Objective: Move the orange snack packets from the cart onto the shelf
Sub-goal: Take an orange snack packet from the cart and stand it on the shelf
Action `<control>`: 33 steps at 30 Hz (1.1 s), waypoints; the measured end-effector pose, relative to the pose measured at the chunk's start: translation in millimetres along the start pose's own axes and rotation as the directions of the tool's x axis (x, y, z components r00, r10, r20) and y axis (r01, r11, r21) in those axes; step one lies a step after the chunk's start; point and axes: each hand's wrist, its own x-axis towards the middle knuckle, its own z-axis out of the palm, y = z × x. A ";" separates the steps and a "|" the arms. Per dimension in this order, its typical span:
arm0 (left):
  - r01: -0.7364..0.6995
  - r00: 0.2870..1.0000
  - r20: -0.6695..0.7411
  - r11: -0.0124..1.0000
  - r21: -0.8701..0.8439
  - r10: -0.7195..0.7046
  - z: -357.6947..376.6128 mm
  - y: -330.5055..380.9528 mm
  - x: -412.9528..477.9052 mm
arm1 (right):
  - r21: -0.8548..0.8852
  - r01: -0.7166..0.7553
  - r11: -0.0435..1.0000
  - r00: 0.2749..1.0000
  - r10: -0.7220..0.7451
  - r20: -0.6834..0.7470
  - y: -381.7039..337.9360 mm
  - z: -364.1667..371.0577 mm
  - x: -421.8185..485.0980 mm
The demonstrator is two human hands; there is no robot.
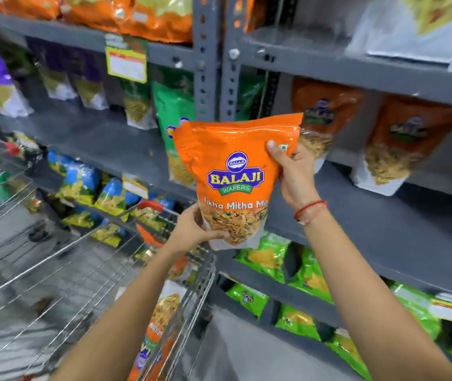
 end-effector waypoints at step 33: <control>0.108 0.979 0.183 0.991 -0.081 -0.092 210.9 23.3 220.1 | -0.612 -0.461 0.643 0.886 0.362 -0.288 108.2 -262.2 55.9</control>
